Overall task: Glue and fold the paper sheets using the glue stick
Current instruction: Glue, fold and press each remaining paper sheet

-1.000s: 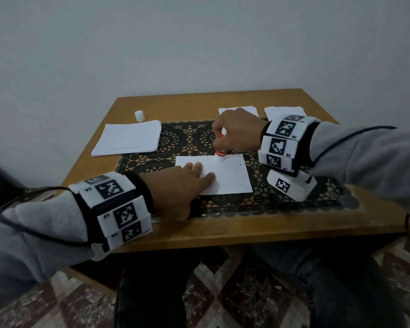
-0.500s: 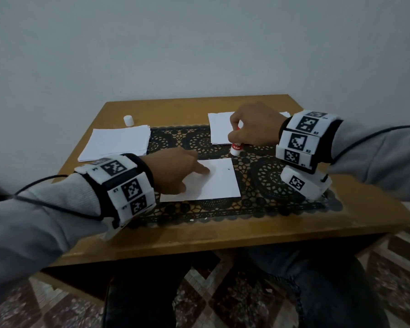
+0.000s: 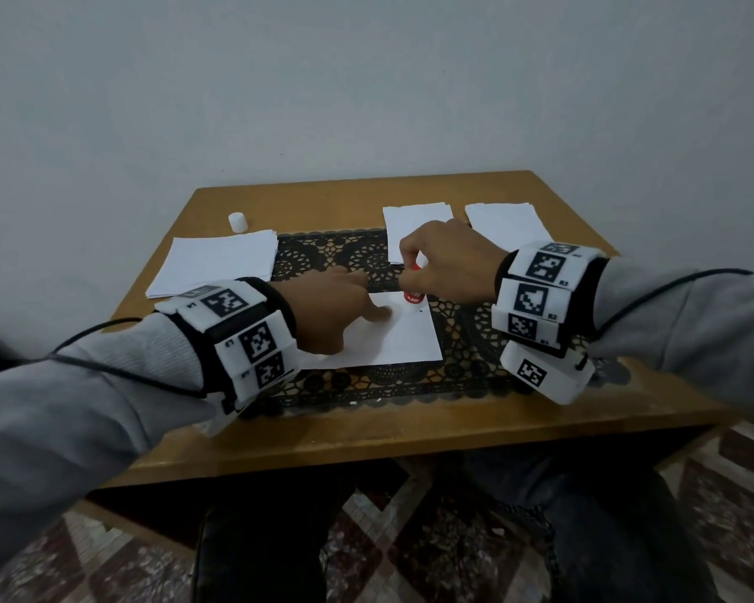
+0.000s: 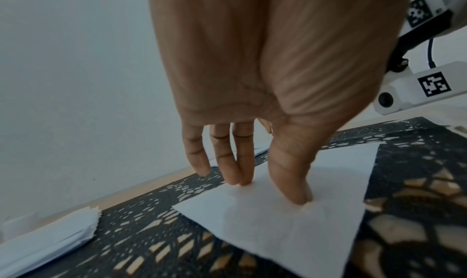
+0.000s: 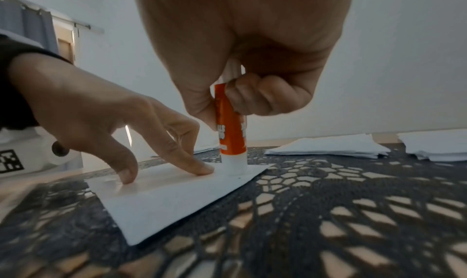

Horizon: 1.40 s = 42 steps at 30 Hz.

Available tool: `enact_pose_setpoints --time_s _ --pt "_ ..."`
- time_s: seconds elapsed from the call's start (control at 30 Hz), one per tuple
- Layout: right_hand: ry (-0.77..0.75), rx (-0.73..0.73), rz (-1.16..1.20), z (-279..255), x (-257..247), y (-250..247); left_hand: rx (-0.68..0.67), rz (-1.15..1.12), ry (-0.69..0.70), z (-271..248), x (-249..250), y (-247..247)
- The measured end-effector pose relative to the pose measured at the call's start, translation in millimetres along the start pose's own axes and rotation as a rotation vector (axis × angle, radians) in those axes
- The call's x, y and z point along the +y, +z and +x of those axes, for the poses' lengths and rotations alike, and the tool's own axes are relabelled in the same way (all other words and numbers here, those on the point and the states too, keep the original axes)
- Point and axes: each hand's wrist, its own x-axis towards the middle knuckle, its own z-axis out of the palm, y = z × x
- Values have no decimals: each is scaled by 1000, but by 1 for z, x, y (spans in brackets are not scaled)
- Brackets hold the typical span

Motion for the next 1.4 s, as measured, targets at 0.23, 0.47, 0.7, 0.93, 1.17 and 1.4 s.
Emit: enact_pose_setpoints --time_s 0.23,0.47,0.7,0.93,1.17,1.4 --pt "-34 -74 67 -18 -2 -2 -2 -65 -3 1 -3 1" --pt "-58 -162 61 -38 -9 -7 3 -238 -24 5 -12 0" --pt "-36 -291 206 -36 -6 -29 37 -360 -137 16 -14 4" --pt "62 -204 308 -34 9 -51 -26 -421 -190 18 -21 -4" --pt "71 -177 307 -35 18 -48 -82 -464 -193 22 -24 -8" --pt "76 -99 343 -30 18 -46 87 -724 -77 17 -25 -15"
